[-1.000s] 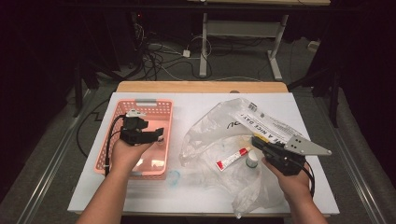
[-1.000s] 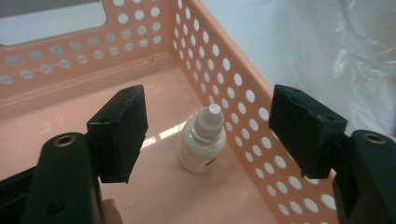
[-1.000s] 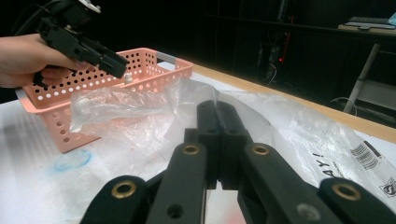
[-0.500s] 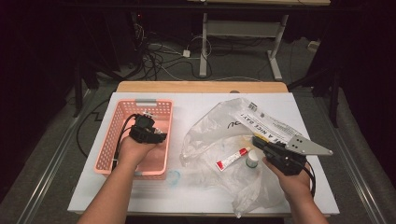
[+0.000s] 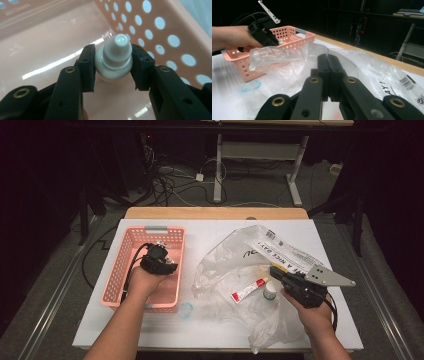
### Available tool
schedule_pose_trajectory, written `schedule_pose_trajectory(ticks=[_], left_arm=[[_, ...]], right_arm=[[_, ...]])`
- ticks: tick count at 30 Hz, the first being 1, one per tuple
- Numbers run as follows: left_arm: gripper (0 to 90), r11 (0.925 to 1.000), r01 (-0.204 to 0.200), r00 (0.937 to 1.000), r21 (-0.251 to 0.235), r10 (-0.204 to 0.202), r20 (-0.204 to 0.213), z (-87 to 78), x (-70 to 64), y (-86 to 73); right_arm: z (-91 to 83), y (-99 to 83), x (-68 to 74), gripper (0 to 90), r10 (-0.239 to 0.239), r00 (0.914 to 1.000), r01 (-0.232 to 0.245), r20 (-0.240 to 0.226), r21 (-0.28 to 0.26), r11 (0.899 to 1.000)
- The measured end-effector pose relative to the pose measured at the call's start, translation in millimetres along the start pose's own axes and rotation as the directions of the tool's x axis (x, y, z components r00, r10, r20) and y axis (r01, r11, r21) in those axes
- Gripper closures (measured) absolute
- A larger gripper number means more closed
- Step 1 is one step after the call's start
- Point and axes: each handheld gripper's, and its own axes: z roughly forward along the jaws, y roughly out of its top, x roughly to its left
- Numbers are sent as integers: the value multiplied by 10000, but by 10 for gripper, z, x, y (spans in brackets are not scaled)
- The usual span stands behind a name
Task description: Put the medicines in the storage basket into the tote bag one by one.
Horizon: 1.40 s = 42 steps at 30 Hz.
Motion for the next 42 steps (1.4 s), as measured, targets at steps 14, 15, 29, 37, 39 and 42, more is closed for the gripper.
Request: schedule_pose_trajectory(ticks=[14,15,29,37,39,42], left_arm=[[577,9959,113,9997,-900,-133,-221,-259,-13,-30],[577,9951,114,9997,-983,-136,-220,-284,-17,-39],[577,9647,-482,9988,-2588,460,-147,-733,-264,-282],[577,9436,-326,9989,-3294,421,218,-815,-372,-497],[577,9400,-382,9985,-3389,490,234,-823,-402,-546],[577,9312,-421,9979,-3620,568,300,-842,-449,-609]], right_arm=[[-6,6,4,900,-17,10000,17,4,-8,10000],[-4,7,3,900,-60,10000,60,4,-34,10000],[-10,19,21,900,-58,10000,58,-29,-64,10000],[-15,16,24,900,-45,10000,45,-27,-40,10000],[-10,12,24,900,-81,10000,81,-16,-12,10000],[-2,8,28,900,-116,9999,116,-19,13,9999]])
